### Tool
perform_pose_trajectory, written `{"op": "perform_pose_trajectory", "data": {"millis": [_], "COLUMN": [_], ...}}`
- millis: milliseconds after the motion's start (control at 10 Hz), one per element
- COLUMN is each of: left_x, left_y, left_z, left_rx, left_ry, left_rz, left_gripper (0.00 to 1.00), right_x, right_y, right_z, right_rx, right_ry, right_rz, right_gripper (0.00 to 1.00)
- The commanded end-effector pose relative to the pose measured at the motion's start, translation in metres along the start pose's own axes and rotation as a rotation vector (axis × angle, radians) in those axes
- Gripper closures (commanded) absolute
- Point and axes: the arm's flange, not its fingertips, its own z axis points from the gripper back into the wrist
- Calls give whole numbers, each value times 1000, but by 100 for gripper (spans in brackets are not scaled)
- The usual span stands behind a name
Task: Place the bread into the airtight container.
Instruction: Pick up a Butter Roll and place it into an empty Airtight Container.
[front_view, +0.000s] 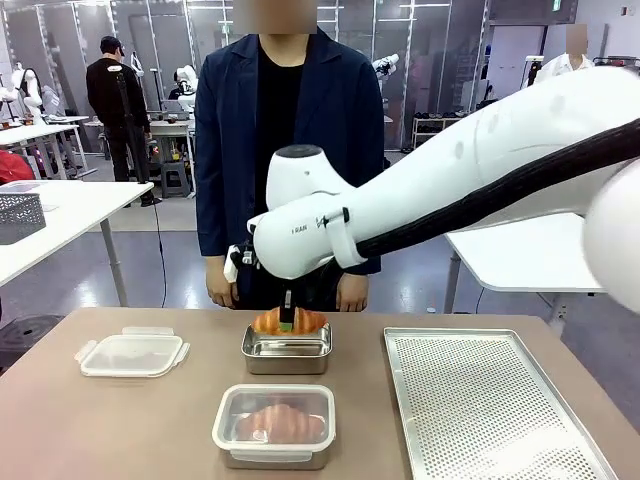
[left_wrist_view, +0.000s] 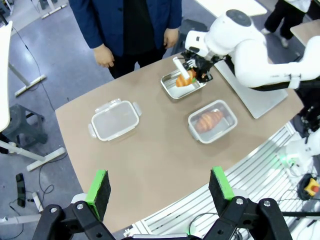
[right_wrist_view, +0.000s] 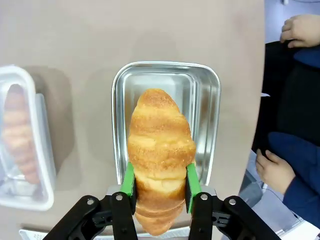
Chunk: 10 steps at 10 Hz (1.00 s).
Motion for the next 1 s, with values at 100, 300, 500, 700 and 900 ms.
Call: {"op": "perform_pose_trajectory", "data": {"millis": [100, 300, 500, 700, 900], "left_x": [0, 0, 0, 0, 0], "left_y": [0, 0, 0, 0, 0], "left_z": [0, 0, 0, 0, 0], "left_rx": [-6, -6, -6, -6, -6], "left_ry": [1, 1, 1, 1, 1], "left_rz": [-14, -14, -14, -14, -14], "left_gripper": [0, 0, 0, 0, 0], "right_x": [11, 6, 7, 5, -4], "right_y": [-12, -17, -17, -19, -14], "right_z": [-27, -40, -40, -36, -29], "right_rx": [7, 38, 35, 36, 37], "right_ry": [33, 12, 18, 16, -10], "right_rz": [-18, 1, 12, 16, 28], "right_gripper": [55, 33, 0, 0, 0]}}
